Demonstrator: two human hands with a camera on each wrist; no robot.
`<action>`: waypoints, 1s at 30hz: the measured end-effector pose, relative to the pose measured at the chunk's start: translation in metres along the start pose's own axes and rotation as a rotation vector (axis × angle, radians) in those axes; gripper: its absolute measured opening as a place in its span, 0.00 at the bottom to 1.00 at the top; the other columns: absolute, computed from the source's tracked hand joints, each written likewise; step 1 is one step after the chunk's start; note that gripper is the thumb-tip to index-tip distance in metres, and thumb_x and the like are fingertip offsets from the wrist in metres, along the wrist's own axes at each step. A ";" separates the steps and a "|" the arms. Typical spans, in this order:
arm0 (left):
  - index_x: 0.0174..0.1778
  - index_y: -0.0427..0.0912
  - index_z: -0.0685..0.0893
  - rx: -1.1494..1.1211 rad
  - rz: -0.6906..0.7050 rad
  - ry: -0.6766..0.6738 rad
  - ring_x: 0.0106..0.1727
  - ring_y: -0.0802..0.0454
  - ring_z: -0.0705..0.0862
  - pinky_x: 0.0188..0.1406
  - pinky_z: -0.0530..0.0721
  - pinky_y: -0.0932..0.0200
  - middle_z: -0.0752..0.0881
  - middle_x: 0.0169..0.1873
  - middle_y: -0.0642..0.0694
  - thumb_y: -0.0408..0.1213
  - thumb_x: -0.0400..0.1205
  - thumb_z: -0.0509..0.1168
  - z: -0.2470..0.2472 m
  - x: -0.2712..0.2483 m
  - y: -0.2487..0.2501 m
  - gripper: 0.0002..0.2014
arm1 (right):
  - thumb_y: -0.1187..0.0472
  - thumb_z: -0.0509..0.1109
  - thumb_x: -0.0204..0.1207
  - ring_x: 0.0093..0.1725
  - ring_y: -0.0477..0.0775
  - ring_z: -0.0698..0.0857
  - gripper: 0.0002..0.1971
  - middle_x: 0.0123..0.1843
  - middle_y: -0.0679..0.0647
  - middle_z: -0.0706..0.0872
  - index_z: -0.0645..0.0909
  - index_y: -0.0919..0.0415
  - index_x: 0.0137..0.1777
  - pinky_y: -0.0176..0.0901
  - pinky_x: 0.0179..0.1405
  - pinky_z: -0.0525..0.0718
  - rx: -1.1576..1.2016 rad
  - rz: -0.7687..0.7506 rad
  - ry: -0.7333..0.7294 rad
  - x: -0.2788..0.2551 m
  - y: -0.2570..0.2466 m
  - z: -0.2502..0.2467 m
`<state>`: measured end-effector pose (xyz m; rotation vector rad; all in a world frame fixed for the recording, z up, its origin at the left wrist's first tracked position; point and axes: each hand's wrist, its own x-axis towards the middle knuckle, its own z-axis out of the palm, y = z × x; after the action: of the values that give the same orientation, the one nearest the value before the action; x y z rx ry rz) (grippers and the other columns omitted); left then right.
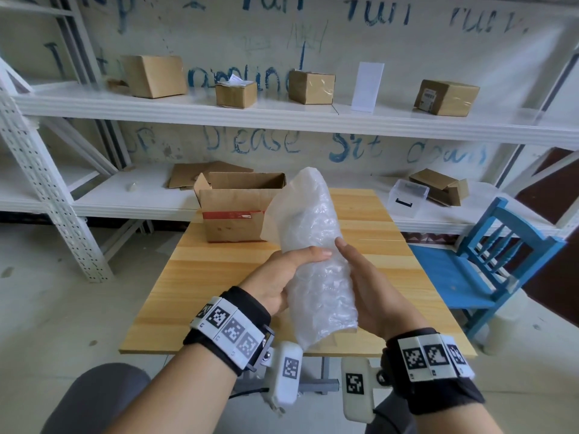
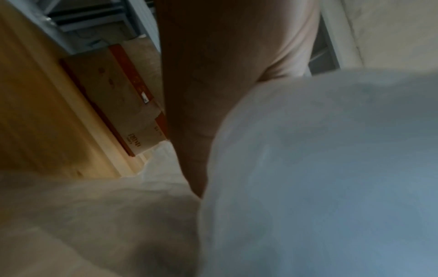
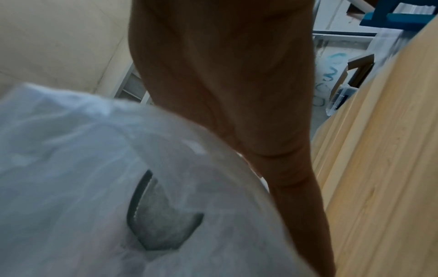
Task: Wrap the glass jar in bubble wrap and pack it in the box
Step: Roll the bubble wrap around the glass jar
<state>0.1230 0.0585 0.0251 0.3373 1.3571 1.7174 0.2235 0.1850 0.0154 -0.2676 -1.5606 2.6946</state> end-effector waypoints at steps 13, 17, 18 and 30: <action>0.68 0.37 0.84 -0.175 0.066 -0.108 0.53 0.39 0.92 0.59 0.88 0.41 0.92 0.53 0.36 0.40 0.80 0.70 -0.024 -0.011 0.004 0.21 | 0.45 0.60 0.88 0.71 0.69 0.85 0.26 0.70 0.68 0.87 0.80 0.62 0.76 0.60 0.71 0.82 -0.062 -0.002 0.088 0.007 0.000 0.012; 0.62 0.38 0.86 -0.181 0.098 -0.112 0.50 0.41 0.93 0.60 0.88 0.41 0.93 0.49 0.38 0.38 0.77 0.71 -0.026 -0.015 0.008 0.17 | 0.44 0.62 0.87 0.72 0.69 0.85 0.26 0.70 0.67 0.87 0.80 0.62 0.76 0.64 0.74 0.78 -0.124 -0.002 0.126 0.008 0.003 0.014; 0.62 0.38 0.86 -0.180 0.093 -0.106 0.53 0.39 0.93 0.63 0.87 0.39 0.93 0.51 0.37 0.37 0.77 0.72 -0.028 -0.017 0.009 0.17 | 0.45 0.63 0.87 0.70 0.69 0.86 0.26 0.69 0.67 0.88 0.81 0.64 0.74 0.63 0.72 0.80 -0.151 -0.009 0.152 0.009 0.003 0.013; 0.63 0.38 0.87 -0.140 0.053 0.008 0.64 0.34 0.89 0.70 0.83 0.36 0.91 0.61 0.34 0.34 0.78 0.74 -0.035 -0.024 0.012 0.17 | 0.50 0.64 0.88 0.51 0.55 0.87 0.21 0.62 0.59 0.85 0.70 0.63 0.73 0.46 0.45 0.83 -0.706 -0.144 0.611 0.012 -0.002 0.013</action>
<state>0.1069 0.0183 0.0305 0.2903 1.2358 1.8484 0.2094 0.1761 0.0214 -0.8408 -2.0896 1.6124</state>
